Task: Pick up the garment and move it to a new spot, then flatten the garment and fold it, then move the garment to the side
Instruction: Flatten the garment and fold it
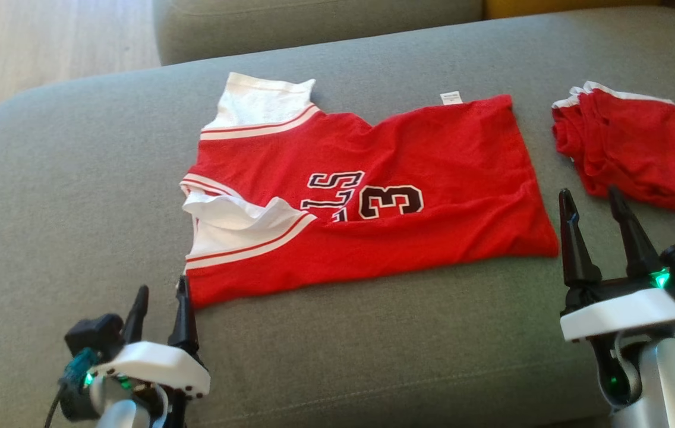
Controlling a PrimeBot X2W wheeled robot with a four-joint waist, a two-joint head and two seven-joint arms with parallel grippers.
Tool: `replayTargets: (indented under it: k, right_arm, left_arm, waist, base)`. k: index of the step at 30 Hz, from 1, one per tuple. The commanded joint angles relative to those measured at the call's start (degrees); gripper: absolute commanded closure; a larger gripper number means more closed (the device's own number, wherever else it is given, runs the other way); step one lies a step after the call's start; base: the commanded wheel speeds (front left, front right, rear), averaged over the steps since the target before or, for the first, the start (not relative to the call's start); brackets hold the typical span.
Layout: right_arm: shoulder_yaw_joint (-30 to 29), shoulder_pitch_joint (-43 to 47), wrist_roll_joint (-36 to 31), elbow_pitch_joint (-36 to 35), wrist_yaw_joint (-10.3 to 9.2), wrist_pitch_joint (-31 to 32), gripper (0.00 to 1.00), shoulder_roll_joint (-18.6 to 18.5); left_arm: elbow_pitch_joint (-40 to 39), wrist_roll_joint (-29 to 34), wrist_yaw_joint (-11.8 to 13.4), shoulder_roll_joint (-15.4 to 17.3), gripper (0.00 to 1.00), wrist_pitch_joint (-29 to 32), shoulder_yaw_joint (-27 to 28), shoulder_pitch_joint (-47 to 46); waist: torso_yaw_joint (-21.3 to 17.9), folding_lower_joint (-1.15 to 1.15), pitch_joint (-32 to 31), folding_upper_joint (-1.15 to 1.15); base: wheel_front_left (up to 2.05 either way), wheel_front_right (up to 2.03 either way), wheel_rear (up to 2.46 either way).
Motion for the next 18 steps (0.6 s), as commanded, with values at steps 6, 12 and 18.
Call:
replayTargets:
  k: [6,12,18]
  right_arm:
    - [1.6,-2.4,-0.6,-2.5,-0.02,-0.5,0.00,0.2]
    - [1.9,-2.8,-0.6,-2.3,-0.02,-0.5,0.00,0.2]
    - [1.6,-3.1,-0.1,-1.9,-0.02,-0.5,0.00,0.2]
  left_arm:
    - [8.2,-1.0,-0.6,-0.4,0.00,-0.3,2.2,-6.5]
    - [16.6,-1.5,1.4,-0.6,0.00,-0.2,2.8,-9.1]
    - [22.0,-2.3,0.9,-0.6,0.00,-0.2,2.8,-11.5]
  waist:
    - [-2.3,0.00,1.4,0.00]
    - [-3.7,0.00,2.2,0.00]
    - [-4.5,0.00,2.5,0.00]
  base:
    - [0.00,0.00,0.00]
    - [0.00,0.00,0.00]
    - [0.00,0.00,0.00]
